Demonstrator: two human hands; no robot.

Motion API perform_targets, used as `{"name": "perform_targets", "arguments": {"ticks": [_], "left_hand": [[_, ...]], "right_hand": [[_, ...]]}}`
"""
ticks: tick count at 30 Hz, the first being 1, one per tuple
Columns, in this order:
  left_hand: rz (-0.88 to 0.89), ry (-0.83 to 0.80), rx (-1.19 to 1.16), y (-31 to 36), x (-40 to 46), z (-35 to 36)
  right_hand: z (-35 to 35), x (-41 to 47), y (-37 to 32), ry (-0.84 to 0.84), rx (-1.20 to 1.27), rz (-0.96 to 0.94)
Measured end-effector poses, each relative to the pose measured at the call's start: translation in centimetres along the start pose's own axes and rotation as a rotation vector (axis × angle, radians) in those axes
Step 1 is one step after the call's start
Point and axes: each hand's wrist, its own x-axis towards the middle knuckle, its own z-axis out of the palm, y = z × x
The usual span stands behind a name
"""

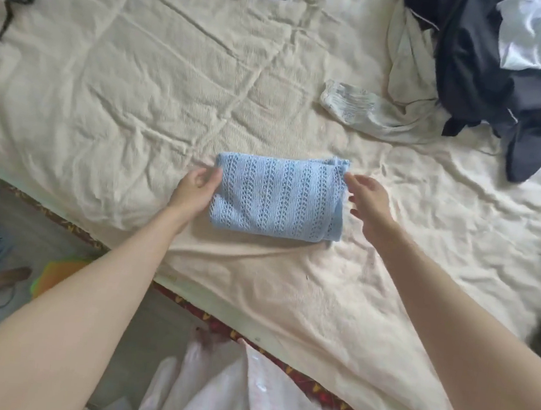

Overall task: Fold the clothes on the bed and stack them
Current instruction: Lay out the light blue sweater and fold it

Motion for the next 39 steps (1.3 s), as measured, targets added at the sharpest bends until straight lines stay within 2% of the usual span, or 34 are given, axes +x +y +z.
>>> {"name": "perform_targets", "arguments": {"ticks": [3, 6, 9, 12, 14, 16, 20, 27, 31, 39], "left_hand": [[0.019, -0.005, -0.074, -1.9, 0.1, 1.2], [0.002, 0.049, -0.072, -2.7, 0.4, 2.1], [-0.022, 0.115, -0.077, -2.6, 1.0, 2.8], [-0.151, 0.054, -0.21, -2.2, 1.7, 2.9], [-0.197, -0.049, -0.328, -1.8, 2.0, 2.3], [-0.189, -0.143, -0.338, -1.4, 2.0, 1.8], [-0.144, -0.138, -0.246, -1.1, 1.3, 2.0], [-0.116, -0.059, -0.231, -1.1, -4.1, 1.6], [-0.141, -0.069, -0.27, -0.9, -9.4, 1.4], [-0.021, -0.142, -0.172, 0.2, -18.2, 2.0]], "right_hand": [[0.9, 0.1, 2.1, -0.08, -0.142, -0.094], [1.7, 0.6, 3.3, -0.067, -0.222, -0.131], [2.1, 1.8, 3.5, 0.025, -0.201, -0.073], [2.4, 2.9, 3.4, 0.056, -0.193, 0.057], [2.3, 2.9, 3.3, -0.035, -0.019, 0.112], [1.7, 2.7, 3.2, -0.155, 0.107, 0.146], [0.0, 2.0, 3.5, -0.26, 0.092, 0.139], [-1.5, -2.6, 4.5, -0.161, 0.125, 0.071], [-4.2, -7.4, 5.7, -0.123, 0.128, 0.049], [-9.5, -19.1, 10.0, -0.001, 0.266, -0.041]]}}
